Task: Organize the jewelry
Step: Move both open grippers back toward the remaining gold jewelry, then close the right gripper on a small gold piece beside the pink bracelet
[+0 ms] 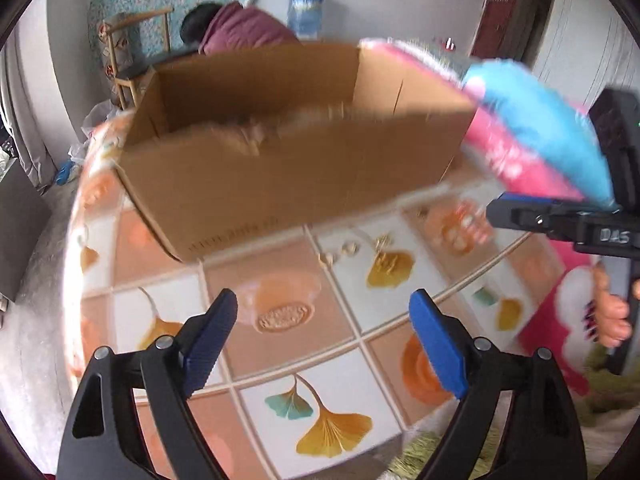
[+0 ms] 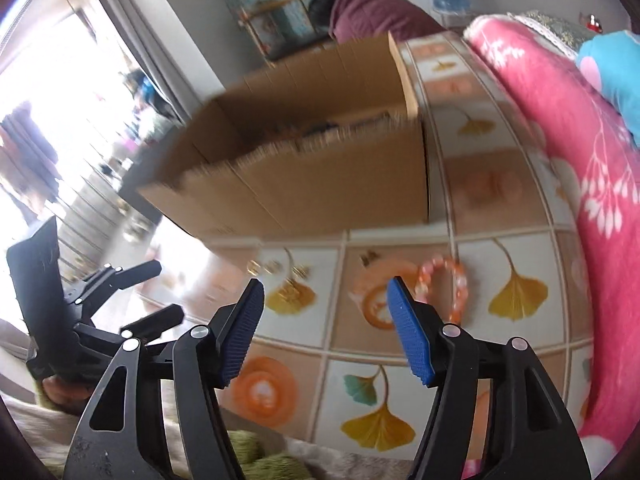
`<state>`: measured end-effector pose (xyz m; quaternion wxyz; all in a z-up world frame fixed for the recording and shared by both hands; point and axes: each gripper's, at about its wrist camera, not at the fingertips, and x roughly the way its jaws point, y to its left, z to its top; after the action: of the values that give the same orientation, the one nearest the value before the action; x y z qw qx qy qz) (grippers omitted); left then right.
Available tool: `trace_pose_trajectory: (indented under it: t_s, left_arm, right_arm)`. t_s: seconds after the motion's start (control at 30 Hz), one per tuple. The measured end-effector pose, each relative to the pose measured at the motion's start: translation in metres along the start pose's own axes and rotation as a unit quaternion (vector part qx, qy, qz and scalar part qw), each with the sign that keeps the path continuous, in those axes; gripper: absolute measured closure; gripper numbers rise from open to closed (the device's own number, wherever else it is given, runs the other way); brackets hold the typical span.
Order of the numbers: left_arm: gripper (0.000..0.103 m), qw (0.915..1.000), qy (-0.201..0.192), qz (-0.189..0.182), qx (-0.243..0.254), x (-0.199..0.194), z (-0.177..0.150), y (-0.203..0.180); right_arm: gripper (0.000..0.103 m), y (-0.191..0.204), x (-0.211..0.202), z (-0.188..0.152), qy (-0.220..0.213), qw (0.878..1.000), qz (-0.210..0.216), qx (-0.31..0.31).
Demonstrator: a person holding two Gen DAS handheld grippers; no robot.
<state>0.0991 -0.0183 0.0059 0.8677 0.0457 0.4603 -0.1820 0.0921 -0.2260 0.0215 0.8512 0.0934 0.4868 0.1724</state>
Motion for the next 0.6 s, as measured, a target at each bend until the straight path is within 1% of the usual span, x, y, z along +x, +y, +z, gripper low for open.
trace_pose_trajectory:
  t_s: [0.07, 0.17, 0.23, 0.33, 0.47, 0.53, 0.6]
  left_arm:
    - [0.017, 0.9998, 0.02, -0.001, -0.009, 0.022, -0.005, 0.0]
    - [0.017, 0.9988, 0.045, 0.002, -0.016, 0.043, -0.005, 0.002]
    - [0.011, 0.9991, 0.039, 0.011, -0.013, 0.047, -0.005, 0.001]
    - [0.006, 0.9987, 0.048, 0.017, -0.003, 0.052, -0.003, -0.002]
    - [0.005, 0.9975, 0.045, 0.044, 0.032, 0.056, -0.01, -0.014]
    - [0.005, 0.9979, 0.039, 0.042, 0.031, 0.057, -0.011, -0.016]
    - [0.005, 0.9978, 0.04, 0.042, 0.032, 0.057, -0.01, -0.016]
  right_arm:
    - [0.041, -0.001, 0.011, -0.003, 0.011, 1.0, -0.005, 0.001]
    - [0.041, -0.005, 0.02, -0.004, 0.019, 1.0, -0.009, 0.002]
    - [0.041, -0.004, 0.022, -0.005, 0.018, 1.0, -0.011, -0.005]
    - [0.041, -0.005, 0.029, -0.003, 0.018, 0.999, -0.027, -0.014]
    - [0.042, -0.007, 0.041, 0.003, 0.016, 0.998, -0.056, -0.025]
    - [0.045, -0.009, 0.045, 0.005, 0.017, 0.997, -0.064, -0.031]
    - [0.052, -0.011, 0.051, 0.006, 0.022, 0.996, -0.072, -0.038]
